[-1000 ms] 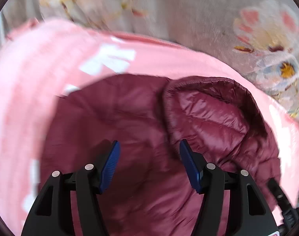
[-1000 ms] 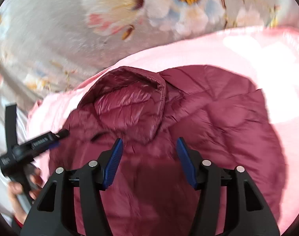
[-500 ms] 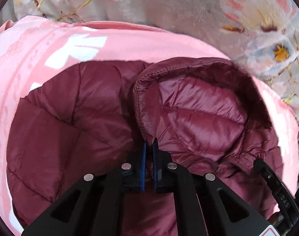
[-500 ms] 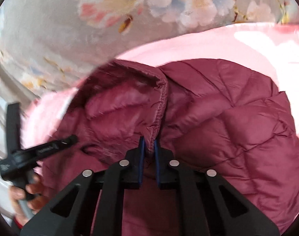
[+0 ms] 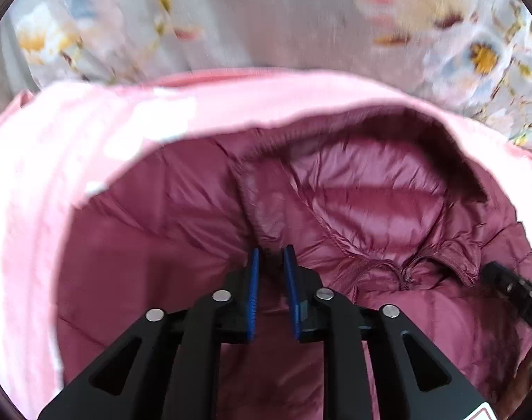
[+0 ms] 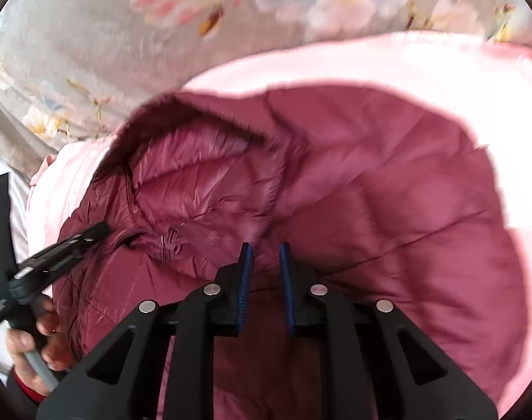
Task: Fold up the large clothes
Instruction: 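Lift the hem with both tools and fold it toward the collar, then lower the hem onto the collar and open both tools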
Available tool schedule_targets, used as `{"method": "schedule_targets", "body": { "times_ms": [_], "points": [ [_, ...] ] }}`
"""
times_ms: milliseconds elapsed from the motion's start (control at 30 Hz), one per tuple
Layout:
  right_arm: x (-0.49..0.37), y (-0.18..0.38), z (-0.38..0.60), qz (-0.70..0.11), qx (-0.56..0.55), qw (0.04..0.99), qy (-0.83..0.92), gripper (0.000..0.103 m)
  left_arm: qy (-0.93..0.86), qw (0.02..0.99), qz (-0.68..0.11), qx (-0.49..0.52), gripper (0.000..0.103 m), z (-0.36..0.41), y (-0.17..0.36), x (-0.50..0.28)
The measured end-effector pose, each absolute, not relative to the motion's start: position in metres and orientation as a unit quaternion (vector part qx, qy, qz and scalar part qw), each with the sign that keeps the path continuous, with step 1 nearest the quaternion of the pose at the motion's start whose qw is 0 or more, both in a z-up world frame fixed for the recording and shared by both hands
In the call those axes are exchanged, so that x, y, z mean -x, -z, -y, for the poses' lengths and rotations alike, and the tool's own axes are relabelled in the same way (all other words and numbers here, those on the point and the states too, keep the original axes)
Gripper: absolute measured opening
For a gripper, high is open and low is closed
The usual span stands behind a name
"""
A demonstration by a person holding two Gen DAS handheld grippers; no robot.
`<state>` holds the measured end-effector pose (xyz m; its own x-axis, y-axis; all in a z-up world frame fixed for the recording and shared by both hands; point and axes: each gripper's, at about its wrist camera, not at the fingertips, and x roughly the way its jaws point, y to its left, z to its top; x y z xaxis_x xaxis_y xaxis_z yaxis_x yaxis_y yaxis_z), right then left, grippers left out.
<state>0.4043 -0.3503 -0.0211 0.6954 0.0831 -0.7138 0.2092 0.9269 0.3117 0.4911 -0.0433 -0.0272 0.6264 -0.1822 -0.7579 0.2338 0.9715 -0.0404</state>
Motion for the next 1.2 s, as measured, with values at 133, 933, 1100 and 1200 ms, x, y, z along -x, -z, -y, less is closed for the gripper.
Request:
{"method": "schedule_targets", "body": {
  "times_ms": [133,933,1100,1200],
  "points": [
    [-0.419,-0.027,0.346,-0.329,-0.122,0.934,0.072,0.018,0.094,0.919,-0.382,0.006,0.018,0.029,-0.017,-0.504],
    [-0.492,0.046,0.327,-0.364,-0.066,0.925,0.084,0.016,0.061,0.917,-0.388,-0.069,0.018,0.079,0.07,-0.552],
    [-0.492,0.048,0.323,-0.362,-0.055,0.926,0.091,0.017,0.055,0.919,-0.382,-0.079,0.017,0.078,0.069,-0.554],
    [-0.492,0.049,0.322,-0.361,-0.053,0.927,0.092,0.017,0.054,0.92,-0.38,-0.08,0.017,0.077,0.068,-0.553]
  ]
}}
